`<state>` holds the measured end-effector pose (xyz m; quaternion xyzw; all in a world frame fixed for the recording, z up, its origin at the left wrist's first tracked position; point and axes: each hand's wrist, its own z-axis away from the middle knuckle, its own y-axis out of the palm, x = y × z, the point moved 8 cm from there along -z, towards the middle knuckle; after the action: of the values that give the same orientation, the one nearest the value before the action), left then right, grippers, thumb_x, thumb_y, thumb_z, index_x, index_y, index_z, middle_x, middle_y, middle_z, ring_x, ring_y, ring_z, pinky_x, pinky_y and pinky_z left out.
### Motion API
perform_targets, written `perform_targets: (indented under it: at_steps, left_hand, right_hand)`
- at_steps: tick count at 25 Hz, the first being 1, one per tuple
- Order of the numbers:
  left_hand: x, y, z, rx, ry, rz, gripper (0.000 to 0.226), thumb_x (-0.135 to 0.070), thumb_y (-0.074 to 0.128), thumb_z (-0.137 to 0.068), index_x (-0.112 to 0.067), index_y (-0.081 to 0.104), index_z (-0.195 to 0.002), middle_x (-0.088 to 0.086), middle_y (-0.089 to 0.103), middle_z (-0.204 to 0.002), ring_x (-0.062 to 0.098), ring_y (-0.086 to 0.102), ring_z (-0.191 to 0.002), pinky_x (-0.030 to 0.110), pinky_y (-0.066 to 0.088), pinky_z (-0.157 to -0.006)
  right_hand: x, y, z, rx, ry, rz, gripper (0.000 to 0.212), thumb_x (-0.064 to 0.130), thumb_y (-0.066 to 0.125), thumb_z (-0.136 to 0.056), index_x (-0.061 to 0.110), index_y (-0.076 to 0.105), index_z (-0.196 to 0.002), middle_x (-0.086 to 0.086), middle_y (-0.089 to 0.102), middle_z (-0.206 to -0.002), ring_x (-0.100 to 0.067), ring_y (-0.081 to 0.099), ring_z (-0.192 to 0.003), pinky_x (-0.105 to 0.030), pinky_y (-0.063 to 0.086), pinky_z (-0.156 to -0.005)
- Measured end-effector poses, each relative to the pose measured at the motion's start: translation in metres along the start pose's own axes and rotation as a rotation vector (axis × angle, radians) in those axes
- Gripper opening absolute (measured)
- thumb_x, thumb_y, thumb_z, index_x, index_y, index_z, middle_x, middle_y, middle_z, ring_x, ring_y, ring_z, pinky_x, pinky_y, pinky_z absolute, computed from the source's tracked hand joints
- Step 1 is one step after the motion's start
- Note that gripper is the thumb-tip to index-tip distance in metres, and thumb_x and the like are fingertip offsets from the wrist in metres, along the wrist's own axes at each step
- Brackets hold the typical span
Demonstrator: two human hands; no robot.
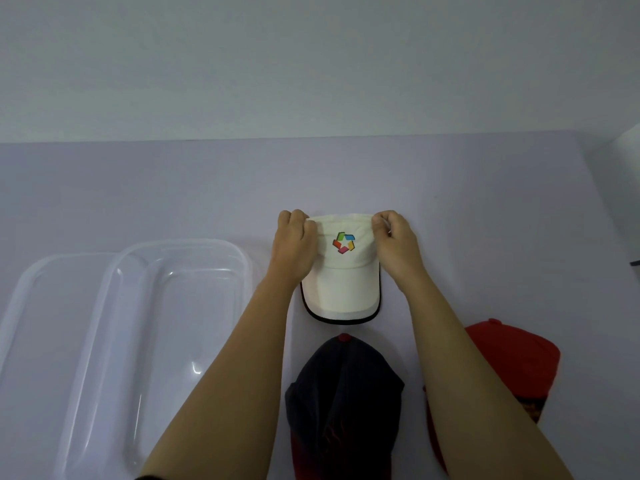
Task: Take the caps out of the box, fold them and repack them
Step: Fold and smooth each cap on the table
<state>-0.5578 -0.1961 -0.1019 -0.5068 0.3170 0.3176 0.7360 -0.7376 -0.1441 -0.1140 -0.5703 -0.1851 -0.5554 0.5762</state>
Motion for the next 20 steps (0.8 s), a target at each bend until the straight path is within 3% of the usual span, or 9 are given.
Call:
perform_targets:
  at_steps: [3,5,7,9,12,14,16,20]
  left_hand:
    - [-0.003,0.000,-0.003,0.000,0.061,-0.132,0.017,-0.014,0.031,-0.095,-0.007,0.046,-0.091,0.005,0.048,-0.092,0.018,0.044,-0.079,0.027,0.033,-0.065]
    - [-0.005,0.002,0.000,0.040,0.074,-0.182,0.023,-0.016,0.030,-0.097,-0.007,0.048,-0.109,0.009,0.051,-0.110,0.019,0.048,-0.087,0.026,0.035,-0.073]
    - [-0.007,-0.001,0.006,0.040,0.098,-0.222,0.034,-0.016,0.031,-0.098,-0.005,0.042,-0.128,0.014,0.044,-0.133,0.028,0.052,-0.104,0.034,0.041,-0.083]
    - [-0.017,-0.009,0.021,-0.031,0.141,-0.208,0.038,-0.013,0.037,-0.098,-0.001,0.039,-0.134,0.023,0.031,-0.145,0.041,0.043,-0.121,0.048,0.043,-0.093]
    - [-0.020,-0.022,0.066,-0.109,-0.013,-0.008,0.057,-0.025,0.036,-0.099,-0.010,0.013,-0.149,0.013,0.019,-0.153,0.030,0.031,-0.135,0.039,0.031,-0.108]
    - [-0.013,-0.021,0.110,-0.081,-0.095,0.071,0.059,-0.027,0.036,-0.098,-0.015,0.010,-0.150,0.006,0.018,-0.155,0.023,0.031,-0.138,0.035,0.029,-0.109]
    - [0.001,-0.014,0.157,-0.005,-0.139,0.065,0.059,-0.030,0.037,-0.098,-0.018,0.012,-0.150,0.004,0.018,-0.156,0.020,0.028,-0.140,0.031,0.026,-0.110]
    - [0.049,0.008,0.223,0.066,-0.301,0.033,0.066,-0.044,0.041,-0.095,-0.016,0.015,-0.150,0.005,0.021,-0.157,0.023,0.022,-0.143,0.038,0.022,-0.114]
  right_hand:
    - [0.001,-0.001,-0.004,0.044,0.010,0.018,0.024,0.022,0.038,-0.099,0.009,0.054,-0.112,0.001,0.055,-0.107,-0.012,0.049,-0.097,-0.023,0.036,-0.081]
    - [0.003,-0.003,-0.002,0.041,-0.002,0.048,0.024,0.022,0.039,-0.099,0.010,0.054,-0.114,-0.002,0.057,-0.112,-0.013,0.050,-0.100,-0.022,0.036,-0.082]
    - [0.007,-0.005,0.001,0.017,-0.032,0.098,0.028,0.023,0.039,-0.099,0.012,0.052,-0.121,-0.005,0.053,-0.126,-0.016,0.051,-0.111,-0.021,0.036,-0.087]
    - [0.018,-0.012,0.011,-0.047,-0.083,0.149,0.035,0.024,0.040,-0.099,0.012,0.045,-0.131,-0.009,0.041,-0.137,-0.020,0.048,-0.119,-0.022,0.037,-0.094]
    - [0.037,-0.033,0.050,-0.172,-0.190,0.067,0.036,0.025,0.041,-0.098,0.014,0.043,-0.132,-0.001,0.040,-0.132,-0.012,0.049,-0.111,-0.014,0.040,-0.091]
    - [0.034,-0.038,0.095,-0.137,-0.212,-0.025,0.031,0.026,0.043,-0.097,0.017,0.047,-0.127,0.009,0.045,-0.123,-0.005,0.048,-0.107,-0.006,0.037,-0.084]
    - [0.009,-0.034,0.141,-0.052,-0.157,-0.097,0.031,0.029,0.048,-0.095,0.020,0.049,-0.124,0.010,0.049,-0.122,-0.006,0.049,-0.110,-0.010,0.037,-0.087]
    - [-0.063,-0.013,0.202,0.088,0.083,-0.136,0.041,0.035,0.049,-0.093,0.018,0.045,-0.130,0.007,0.046,-0.130,-0.014,0.046,-0.123,-0.036,0.040,-0.105]
